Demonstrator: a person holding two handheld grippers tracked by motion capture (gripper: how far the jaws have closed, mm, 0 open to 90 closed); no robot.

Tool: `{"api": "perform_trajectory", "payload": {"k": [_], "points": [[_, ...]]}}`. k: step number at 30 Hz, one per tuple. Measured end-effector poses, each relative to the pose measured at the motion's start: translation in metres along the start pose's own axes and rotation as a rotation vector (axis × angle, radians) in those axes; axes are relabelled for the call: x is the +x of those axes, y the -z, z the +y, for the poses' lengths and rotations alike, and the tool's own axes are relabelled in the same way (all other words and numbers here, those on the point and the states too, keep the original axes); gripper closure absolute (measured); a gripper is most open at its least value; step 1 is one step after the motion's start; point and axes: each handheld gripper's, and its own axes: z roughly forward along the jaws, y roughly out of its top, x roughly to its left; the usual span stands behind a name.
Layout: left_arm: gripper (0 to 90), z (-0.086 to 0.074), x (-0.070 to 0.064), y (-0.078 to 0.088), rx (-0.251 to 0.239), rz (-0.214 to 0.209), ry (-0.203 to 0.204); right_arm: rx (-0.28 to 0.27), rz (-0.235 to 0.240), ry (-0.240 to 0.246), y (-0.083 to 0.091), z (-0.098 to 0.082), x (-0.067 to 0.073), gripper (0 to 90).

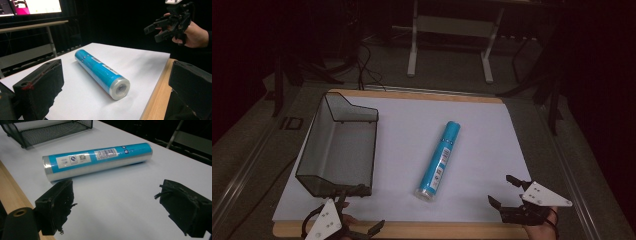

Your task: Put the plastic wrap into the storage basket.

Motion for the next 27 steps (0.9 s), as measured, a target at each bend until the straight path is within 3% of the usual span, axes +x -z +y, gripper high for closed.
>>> {"api": "perform_trajectory", "payload": {"k": [6,11,19,22,27], "points": [[0.6,0.0,0.0,-0.001,0.003,0.003,0.003,-0.006,0.007,-0.003,0.0,-0.001,-0.002,11.0],[0.6,0.0,0.001,0.0,0.002,0.006,0.013,-0.005,0.008,0.062,0.0,0.001,0.003,11.1],[0.6,0.0,0.001,0.001,0.0,0.005,0.007,0.037,0.013,0.081,-0.008,0.009,0.013,11.1],[0.6,0.0,0.001,0.001,0.0,0.004,0.005,0.047,0.017,0.062,-0.011,0.011,0.014,11.0],[0.6,0.0,0.001,0.001,-0.002,0.004,0.006,0.1,0.034,0.066,-0.018,0.019,0.016,11.0]]}}
